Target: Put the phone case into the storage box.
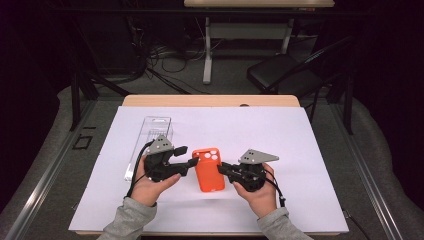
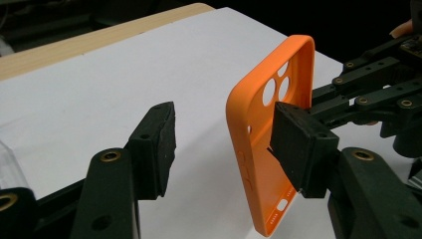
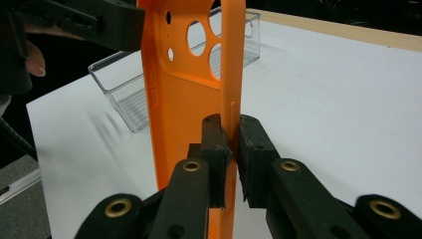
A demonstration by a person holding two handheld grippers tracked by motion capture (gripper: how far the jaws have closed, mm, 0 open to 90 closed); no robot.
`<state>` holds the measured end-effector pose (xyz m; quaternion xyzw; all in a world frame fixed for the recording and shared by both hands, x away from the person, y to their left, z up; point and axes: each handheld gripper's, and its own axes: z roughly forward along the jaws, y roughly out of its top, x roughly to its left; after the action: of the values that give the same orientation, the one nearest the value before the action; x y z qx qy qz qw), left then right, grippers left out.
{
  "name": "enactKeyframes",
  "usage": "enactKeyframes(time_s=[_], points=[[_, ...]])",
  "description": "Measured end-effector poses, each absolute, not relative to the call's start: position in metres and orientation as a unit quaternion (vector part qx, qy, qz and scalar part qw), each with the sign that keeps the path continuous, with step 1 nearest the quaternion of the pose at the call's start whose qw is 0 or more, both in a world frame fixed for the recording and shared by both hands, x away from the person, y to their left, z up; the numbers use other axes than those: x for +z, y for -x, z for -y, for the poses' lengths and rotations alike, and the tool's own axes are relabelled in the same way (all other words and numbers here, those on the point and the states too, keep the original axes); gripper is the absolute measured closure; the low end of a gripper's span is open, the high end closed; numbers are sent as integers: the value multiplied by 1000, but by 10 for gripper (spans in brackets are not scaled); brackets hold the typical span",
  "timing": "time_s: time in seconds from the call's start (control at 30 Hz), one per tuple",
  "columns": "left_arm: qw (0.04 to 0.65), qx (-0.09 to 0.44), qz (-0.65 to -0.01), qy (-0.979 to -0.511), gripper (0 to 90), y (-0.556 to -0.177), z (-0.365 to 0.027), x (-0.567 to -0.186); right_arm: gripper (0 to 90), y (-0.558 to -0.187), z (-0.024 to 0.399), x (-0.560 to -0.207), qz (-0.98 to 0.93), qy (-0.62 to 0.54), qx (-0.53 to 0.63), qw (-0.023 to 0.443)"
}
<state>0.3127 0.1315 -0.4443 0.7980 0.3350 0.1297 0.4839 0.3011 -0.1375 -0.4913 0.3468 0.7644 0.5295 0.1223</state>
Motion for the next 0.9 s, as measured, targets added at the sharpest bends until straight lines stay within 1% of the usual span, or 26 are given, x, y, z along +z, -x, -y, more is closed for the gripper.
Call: enactKeyframes(time_s=[0.17, 0.4, 0.5, 0.6, 0.67, 0.9], points=[[462, 167, -324, -809, 437, -310, -128, -443, 827, -301, 135, -492, -769, -350, 520, 125], [431, 213, -303, -823, 477, -304, -120, -441, 827, -301, 134, -490, -771, -357, 512, 123], [417, 230, -295, -828, 509, -302, -118, -440, 827, -301, 134, -490, -772, -356, 511, 125], [412, 236, -290, -831, 523, -301, -117, -440, 827, -300, 132, -489, -776, -352, 507, 129], [406, 242, -285, -834, 555, -300, -116, -440, 827, -299, 131, -489, -778, -351, 504, 131], [397, 250, -279, -838, 613, -297, -113, -440, 827, -298, 128, -489, -783, -346, 499, 136]])
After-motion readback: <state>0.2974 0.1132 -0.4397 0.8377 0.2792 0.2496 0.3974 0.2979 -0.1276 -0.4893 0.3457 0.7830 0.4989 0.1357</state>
